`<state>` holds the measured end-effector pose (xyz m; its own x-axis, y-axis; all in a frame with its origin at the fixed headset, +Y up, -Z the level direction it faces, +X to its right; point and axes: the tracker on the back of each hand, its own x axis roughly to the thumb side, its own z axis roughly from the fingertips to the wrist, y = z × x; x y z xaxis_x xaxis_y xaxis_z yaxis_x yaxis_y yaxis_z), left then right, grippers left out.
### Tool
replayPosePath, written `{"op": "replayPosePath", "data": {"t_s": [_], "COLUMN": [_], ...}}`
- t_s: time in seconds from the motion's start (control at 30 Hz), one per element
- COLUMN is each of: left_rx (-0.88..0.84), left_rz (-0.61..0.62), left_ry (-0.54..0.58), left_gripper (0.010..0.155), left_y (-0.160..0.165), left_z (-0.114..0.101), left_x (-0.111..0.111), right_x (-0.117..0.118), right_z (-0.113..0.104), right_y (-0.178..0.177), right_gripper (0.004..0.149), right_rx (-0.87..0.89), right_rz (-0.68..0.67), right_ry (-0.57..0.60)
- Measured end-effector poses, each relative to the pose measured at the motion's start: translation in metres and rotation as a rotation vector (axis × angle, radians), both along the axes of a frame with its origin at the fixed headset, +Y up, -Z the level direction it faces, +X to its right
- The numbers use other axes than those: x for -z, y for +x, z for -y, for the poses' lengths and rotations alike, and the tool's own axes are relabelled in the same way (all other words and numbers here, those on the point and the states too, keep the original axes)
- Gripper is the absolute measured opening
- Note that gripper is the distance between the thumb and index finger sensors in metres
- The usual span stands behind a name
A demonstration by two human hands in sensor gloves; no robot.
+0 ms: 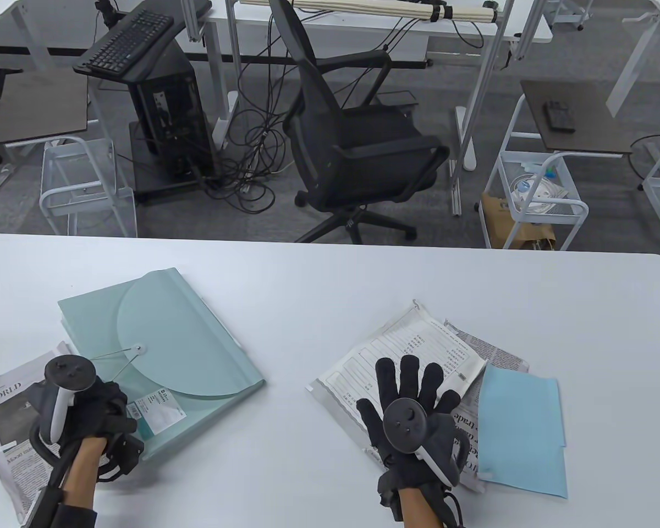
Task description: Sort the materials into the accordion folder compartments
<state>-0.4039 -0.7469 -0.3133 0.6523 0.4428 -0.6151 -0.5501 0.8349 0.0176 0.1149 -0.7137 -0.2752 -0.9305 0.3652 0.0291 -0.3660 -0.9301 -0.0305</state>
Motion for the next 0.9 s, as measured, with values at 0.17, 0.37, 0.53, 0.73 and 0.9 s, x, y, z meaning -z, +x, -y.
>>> {"op": "replayPosePath", "data": {"t_s": [0.17,0.37,0.53,0.73,0.9], "left_rx": [-0.096,-0.356,-0.600,-0.704,-0.865], "left_rz": [-0.009,-0.032,-0.096,-0.043,0.049], "left_ry": [0.024,0.113,0.169,0.241,0.362], "left_gripper": [0.042,0.047,0.084,0.065,0.060], "left_y": [-0.004,-0.014,-0.016,-0.013,-0.010], "left_z": [0.005,0.009,0.017,0.021,0.016], "left_x": [0.000,-0.004,-0.007,-0.005,-0.003], "right_x": [-0.001,-0.002,-0.002,-0.002,-0.002], "right_z": [-0.002,-0.001,-0.001,-0.001,-0.001], "right_y": [-0.001,0.000,0.001,0.003,0.004], "right_gripper": [0.069,0.069,0.069,0.069,0.068], "right_rx": [-0.001,0.007,0.014,0.024,0.036], "right_rz": [-0.007,-0.004,-0.002,0.003,0.003], "right_ry": [0.018,0.020,0.022,0.027,0.027]}}
